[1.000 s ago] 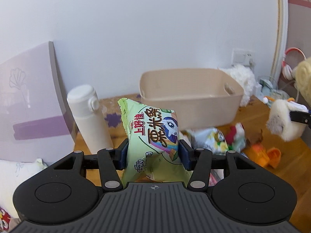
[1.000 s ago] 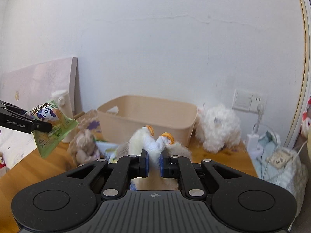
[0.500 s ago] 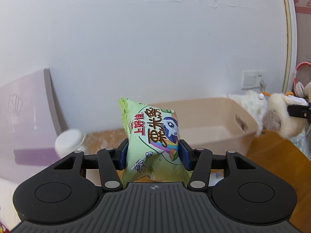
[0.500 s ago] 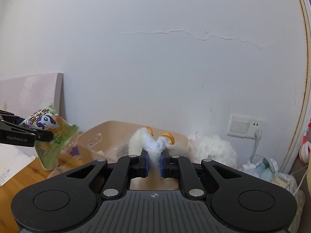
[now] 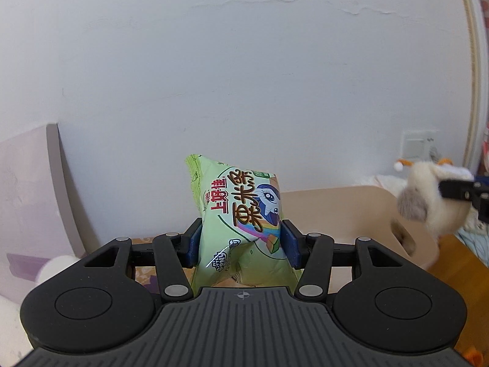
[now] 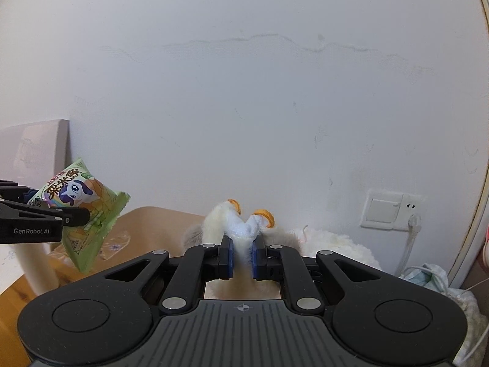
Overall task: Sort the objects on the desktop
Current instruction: 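Carry the snack bag and white plush with both grippers to the beige bin, then open both grippers to drop the snack bag and plush into the bin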
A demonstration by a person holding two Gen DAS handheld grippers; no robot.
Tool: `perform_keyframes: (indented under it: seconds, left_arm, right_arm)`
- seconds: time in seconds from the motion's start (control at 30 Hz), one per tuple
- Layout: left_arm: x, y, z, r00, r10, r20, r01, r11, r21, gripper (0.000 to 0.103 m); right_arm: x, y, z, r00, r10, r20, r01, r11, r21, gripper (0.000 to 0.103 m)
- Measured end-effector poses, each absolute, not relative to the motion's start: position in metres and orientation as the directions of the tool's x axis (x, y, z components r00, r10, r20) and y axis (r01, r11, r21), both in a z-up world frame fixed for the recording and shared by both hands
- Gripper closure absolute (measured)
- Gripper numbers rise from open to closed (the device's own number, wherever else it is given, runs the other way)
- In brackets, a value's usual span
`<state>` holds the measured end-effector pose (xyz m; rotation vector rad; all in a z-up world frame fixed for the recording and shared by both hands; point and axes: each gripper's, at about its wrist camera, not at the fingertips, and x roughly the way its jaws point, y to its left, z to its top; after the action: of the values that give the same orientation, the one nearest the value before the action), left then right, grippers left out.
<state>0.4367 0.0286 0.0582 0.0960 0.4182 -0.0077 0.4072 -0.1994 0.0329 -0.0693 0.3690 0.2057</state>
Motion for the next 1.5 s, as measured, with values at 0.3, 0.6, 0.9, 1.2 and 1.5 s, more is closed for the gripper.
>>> perform_keyframes:
  seconds: [0.3, 0.6, 0.9, 1.2, 1.5]
  left_arm:
    - [0.487, 0.021, 0.018, 0.877, 0.003, -0.481, 0.037, 0.997, 0.074, 0.049]
    - [0.507, 0.017, -0.002, 0.855, -0.022, -0.518, 0.069, 0.995, 0.072, 0.046]
    - [0.508, 0.018, -0.005, 0.855, -0.044, -0.516, 0.089, 0.994, 0.062, 0.022]
    - [0.473, 0.029, -0.004, 0.871, -0.027, -0.491, 0.056, 0.997, 0.044, 0.021]
    - [0.401, 0.074, 0.02, 0.896, -0.02, -0.443, 0.027, 1.0, 0.01, 0.019]
  right_arm:
    - [0.452, -0.178, -0.013, 0.859, 0.185, -0.477, -0.239, 0.97, -0.054, 0.092]
    - [0.464, -0.174, -0.037, 0.842, 0.168, -0.513, -0.238, 0.969, -0.073, 0.09]
    - [0.466, -0.18, -0.031, 0.864, 0.154, -0.479, -0.241, 0.963, -0.124, 0.036]
    - [0.44, -0.187, -0.02, 0.898, 0.125, -0.421, -0.211, 0.964, -0.163, 0.0]
    - [0.383, -0.2, 0.007, 0.922, 0.096, -0.375, -0.174, 0.968, -0.181, 0.0]
